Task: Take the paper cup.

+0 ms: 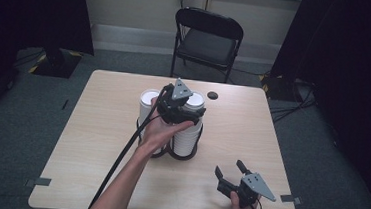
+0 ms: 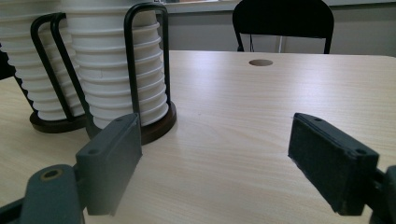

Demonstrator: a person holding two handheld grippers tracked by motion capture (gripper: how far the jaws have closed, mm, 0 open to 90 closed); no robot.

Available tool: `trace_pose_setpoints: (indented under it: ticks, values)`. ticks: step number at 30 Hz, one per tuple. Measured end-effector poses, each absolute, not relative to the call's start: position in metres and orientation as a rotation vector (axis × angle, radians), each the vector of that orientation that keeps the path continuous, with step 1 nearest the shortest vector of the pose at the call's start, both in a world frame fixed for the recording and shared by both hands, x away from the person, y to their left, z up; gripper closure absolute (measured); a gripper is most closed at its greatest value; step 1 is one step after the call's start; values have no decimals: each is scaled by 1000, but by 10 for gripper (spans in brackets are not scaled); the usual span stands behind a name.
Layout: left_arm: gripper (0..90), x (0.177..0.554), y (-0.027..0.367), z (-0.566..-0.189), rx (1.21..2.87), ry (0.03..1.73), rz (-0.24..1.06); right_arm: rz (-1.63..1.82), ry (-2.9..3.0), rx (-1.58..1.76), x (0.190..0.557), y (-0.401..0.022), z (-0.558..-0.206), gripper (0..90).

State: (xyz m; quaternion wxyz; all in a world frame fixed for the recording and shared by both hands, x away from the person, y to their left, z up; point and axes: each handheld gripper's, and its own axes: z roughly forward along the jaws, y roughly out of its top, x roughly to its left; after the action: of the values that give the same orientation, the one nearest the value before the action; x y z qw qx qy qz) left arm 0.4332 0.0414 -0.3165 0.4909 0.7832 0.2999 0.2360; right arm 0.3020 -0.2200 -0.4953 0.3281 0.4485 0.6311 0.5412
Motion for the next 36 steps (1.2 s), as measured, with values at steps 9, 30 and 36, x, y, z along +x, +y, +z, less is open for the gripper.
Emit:
trace_pose_setpoints:
  ticks: [9, 30, 36]
  values:
    - [226, 431, 45, -312, 1845, 737, 571, 1418, 1653, 1177, 302, -220, -495, 168]
    - [229, 422, 50, -301, 1781, 704, 618, 1417, 1653, 1180, 302, -220, -495, 168]
    - [229, 419, 53, -297, 1763, 695, 634, 1416, 1654, 1181, 302, -220, -495, 168]
